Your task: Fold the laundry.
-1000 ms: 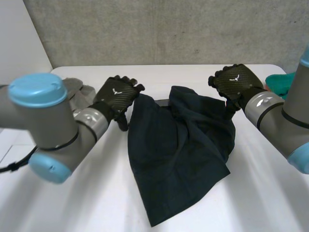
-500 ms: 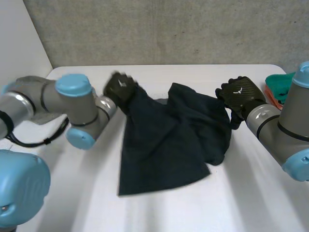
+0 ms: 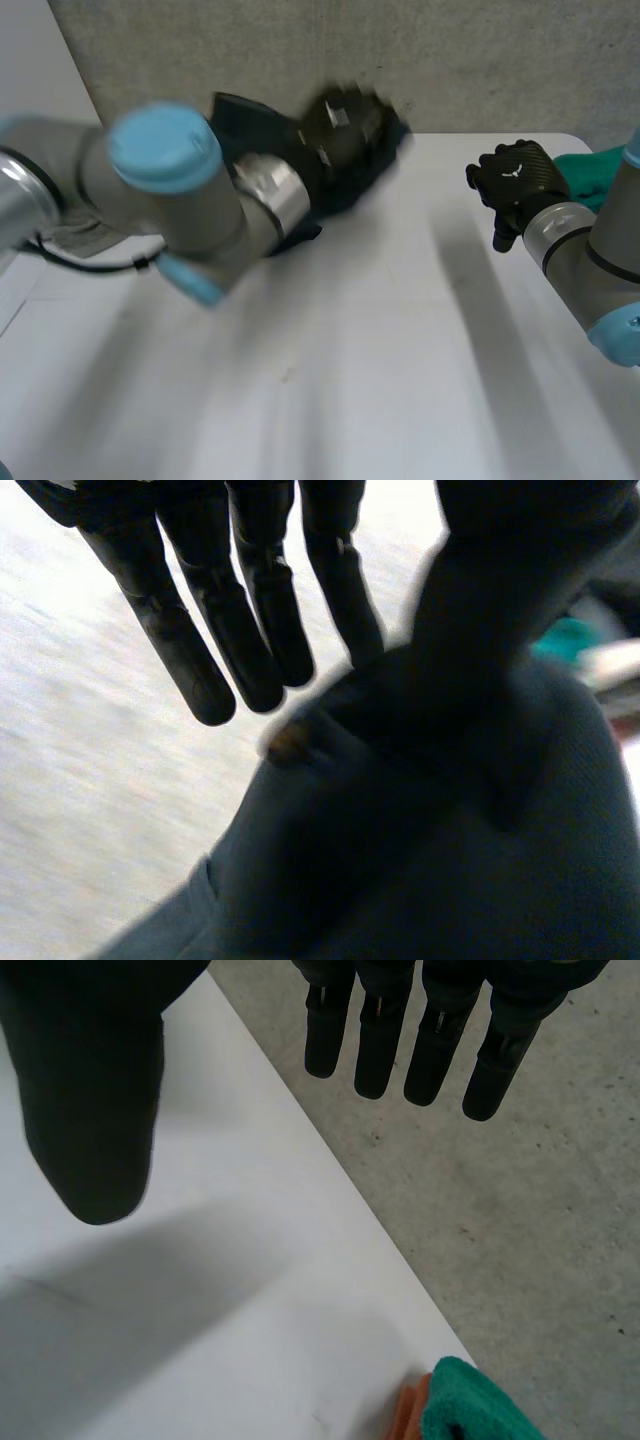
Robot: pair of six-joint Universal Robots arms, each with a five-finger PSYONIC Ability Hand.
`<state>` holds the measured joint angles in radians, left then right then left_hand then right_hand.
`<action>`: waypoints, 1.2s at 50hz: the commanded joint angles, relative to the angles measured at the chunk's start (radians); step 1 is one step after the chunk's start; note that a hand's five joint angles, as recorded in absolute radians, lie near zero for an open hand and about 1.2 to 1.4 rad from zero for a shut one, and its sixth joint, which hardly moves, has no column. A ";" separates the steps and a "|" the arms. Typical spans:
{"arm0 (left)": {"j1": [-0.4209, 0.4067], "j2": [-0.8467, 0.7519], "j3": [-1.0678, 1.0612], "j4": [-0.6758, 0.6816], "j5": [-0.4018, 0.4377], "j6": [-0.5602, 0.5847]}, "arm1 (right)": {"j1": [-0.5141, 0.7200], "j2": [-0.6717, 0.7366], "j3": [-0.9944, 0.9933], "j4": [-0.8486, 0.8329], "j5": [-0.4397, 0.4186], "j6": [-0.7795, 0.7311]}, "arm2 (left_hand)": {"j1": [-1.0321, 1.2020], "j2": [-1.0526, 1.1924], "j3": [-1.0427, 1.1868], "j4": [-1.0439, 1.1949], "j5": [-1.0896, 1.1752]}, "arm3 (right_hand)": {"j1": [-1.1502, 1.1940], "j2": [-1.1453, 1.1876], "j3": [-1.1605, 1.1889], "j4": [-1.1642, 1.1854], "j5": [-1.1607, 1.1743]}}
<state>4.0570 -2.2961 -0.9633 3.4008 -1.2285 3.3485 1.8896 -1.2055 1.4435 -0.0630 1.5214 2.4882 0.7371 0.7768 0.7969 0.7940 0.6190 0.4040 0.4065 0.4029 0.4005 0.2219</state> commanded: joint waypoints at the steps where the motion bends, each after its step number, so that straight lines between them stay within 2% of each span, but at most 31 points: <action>1: -0.020 0.010 -0.228 0.051 -0.009 0.124 | -0.009 0.000 0.002 0.000 -0.006 0.000 | -0.437 -0.476 -0.497 -0.494 -0.493 | 0.000 -0.003 0.001 0.003 0.007; 4: -0.009 0.062 -0.268 0.035 -0.069 0.181 | -0.006 -0.008 0.003 0.000 -0.007 0.001 | -0.526 -0.566 -0.586 -0.583 -0.583 | -0.015 -0.018 -0.014 -0.012 -0.008; 6: 0.011 0.145 -0.323 0.023 -0.152 0.218 | 0.000 -0.015 0.005 0.000 -0.018 0.005 | -0.563 -0.602 -0.622 -0.619 -0.619 | -0.047 -0.050 -0.046 -0.044 -0.040; 9: 0.037 0.242 -0.389 0.009 -0.227 0.221 | 0.016 -0.031 0.011 0.012 -0.038 0.006 | -0.563 -0.602 -0.622 -0.619 -0.619 | -0.047 -0.050 -0.046 -0.044 -0.040; 13: 0.074 0.349 -0.498 -0.026 -0.284 0.223 | 0.042 -0.049 0.028 0.051 -0.092 -0.002 | -0.563 -0.602 -0.622 -0.619 -0.619 | -0.039 -0.041 -0.038 -0.035 -0.031; 19: 0.144 0.440 -0.665 -0.142 -0.289 0.220 | 0.065 0.000 0.023 0.121 -0.190 -0.057 | -0.415 -0.455 -0.475 -0.472 -0.472 | -0.033 -0.035 -0.032 -0.029 -0.025; 23: 0.148 0.440 -0.747 -0.192 -0.269 0.227 | 0.091 0.098 -0.024 0.095 -0.176 -0.069 | -0.459 -0.499 -0.519 -0.516 -0.515 | -0.018 -0.021 -0.017 -0.015 -0.010; 27: 0.152 0.408 -0.767 -0.147 -0.256 0.252 | 0.106 0.168 -0.067 0.045 -0.168 -0.058 | -0.459 -0.499 -0.519 -0.516 -0.515 | -0.024 -0.026 -0.023 -0.020 -0.016; 32: 0.157 0.356 -0.785 -0.138 -0.285 0.344 | 0.129 0.282 -0.147 -0.014 -0.173 -0.055 | -0.465 -0.505 -0.525 -0.522 -0.521 | -0.033 -0.035 -0.032 -0.029 -0.025; 41: 0.151 0.342 -0.812 -0.147 -0.312 0.364 | 0.146 0.374 -0.207 -0.018 -0.167 -0.068 | -0.530 -0.569 -0.589 -0.586 -0.586 | -0.030 -0.032 -0.029 -0.026 -0.022; 45: 0.155 0.304 -0.787 -0.124 -0.328 0.373 | 0.144 0.417 -0.233 -0.014 -0.167 -0.077 | -0.331 -0.370 -0.390 -0.388 -0.387 | 0.002 0.000 0.003 0.006 0.010; 47: 0.154 0.282 -0.763 -0.100 -0.341 0.387 | 0.146 0.434 -0.241 -0.008 -0.170 -0.081 | -0.113 -0.153 -0.173 -0.170 -0.170 | 0.160 0.158 0.161 0.164 0.168; 48: 0.152 0.277 -0.756 -0.092 -0.342 0.391 | 0.146 0.437 -0.244 -0.005 -0.172 -0.084 | 0.018 -0.022 -0.042 -0.039 -0.038 | 0.335 0.333 0.336 0.339 0.343; 49: 0.151 0.276 -0.749 -0.086 -0.344 0.394 | 0.146 0.437 -0.245 0.000 -0.168 -0.087 | 0.237 0.198 0.178 0.181 0.181 | 0.613 0.611 0.614 0.617 0.621; 50: 0.151 0.274 -0.736 -0.072 -0.351 0.399 | 0.146 0.429 -0.253 0.000 -0.164 -0.091 | 0.632 0.592 0.572 0.575 0.576 | 0.988 0.986 0.990 0.992 0.996; 53: 0.149 0.290 -0.706 -0.063 -0.370 0.399 | 0.140 0.393 -0.252 -0.005 -0.144 -0.075 | 0.659 0.620 0.599 0.602 0.603 | 0.992 0.990 0.993 0.996 1.000; 57: 0.151 0.413 -0.638 -0.060 -0.440 0.372 | 0.114 0.186 -0.244 -0.027 -0.107 0.001 | 0.659 0.620 0.599 0.602 0.603 | 0.992 0.990 0.993 0.996 1.000; 60: 0.155 0.530 -0.594 -0.057 -0.456 0.345 | 0.091 0.072 -0.255 -0.035 -0.103 0.044 | 0.659 0.620 0.599 0.602 0.603 | 0.992 0.990 0.993 0.996 1.000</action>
<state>4.2069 -1.9488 -1.6365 3.3392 -1.6326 3.7342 2.0177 -0.9062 1.1946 -0.0785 1.3922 2.4489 1.1362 1.1890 1.1853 1.1961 0.9884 1.0873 1.1681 1.1786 1.1890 0.9855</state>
